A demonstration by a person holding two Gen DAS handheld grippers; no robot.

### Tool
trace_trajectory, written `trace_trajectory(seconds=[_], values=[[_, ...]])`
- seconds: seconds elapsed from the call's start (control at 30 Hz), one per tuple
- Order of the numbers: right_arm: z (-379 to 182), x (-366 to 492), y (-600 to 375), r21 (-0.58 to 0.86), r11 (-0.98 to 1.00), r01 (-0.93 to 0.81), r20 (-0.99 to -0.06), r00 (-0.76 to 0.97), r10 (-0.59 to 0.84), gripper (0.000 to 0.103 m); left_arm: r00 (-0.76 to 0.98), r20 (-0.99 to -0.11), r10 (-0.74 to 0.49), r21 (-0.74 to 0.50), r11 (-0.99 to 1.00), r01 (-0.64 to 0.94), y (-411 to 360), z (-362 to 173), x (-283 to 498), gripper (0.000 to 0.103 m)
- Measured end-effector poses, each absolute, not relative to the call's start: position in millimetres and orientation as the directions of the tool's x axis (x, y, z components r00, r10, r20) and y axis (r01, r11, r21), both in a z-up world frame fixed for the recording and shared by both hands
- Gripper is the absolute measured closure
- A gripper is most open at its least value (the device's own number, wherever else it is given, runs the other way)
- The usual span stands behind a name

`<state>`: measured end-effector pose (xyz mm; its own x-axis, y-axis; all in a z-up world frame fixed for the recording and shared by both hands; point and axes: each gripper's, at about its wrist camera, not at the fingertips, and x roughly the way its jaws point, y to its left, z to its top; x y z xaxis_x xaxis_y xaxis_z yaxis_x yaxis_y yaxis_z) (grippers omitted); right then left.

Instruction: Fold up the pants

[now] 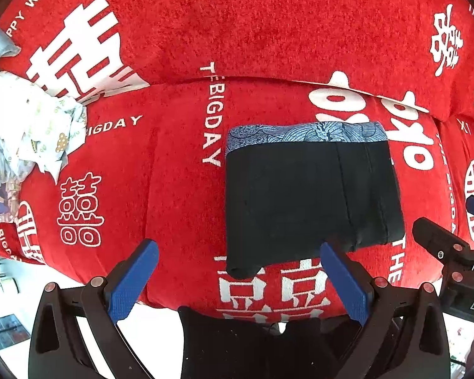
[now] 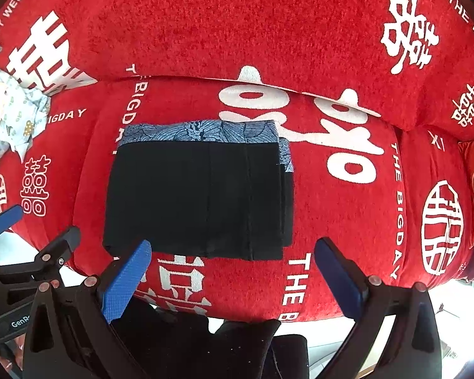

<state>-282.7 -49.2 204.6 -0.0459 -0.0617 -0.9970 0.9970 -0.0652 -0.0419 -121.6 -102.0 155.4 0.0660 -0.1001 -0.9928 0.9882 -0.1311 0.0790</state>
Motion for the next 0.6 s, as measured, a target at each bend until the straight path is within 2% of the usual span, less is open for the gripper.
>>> trace_trajectory(seconds=[0.6], values=[[201.2,-285.4,-52.2,-0.04,-0.068,0.997,-0.998,-0.044,-0.051,0.0,0.099,-0.989,-0.11,0.114,-0.14,0.984,-105.6,154.8,-126.9,0.0]])
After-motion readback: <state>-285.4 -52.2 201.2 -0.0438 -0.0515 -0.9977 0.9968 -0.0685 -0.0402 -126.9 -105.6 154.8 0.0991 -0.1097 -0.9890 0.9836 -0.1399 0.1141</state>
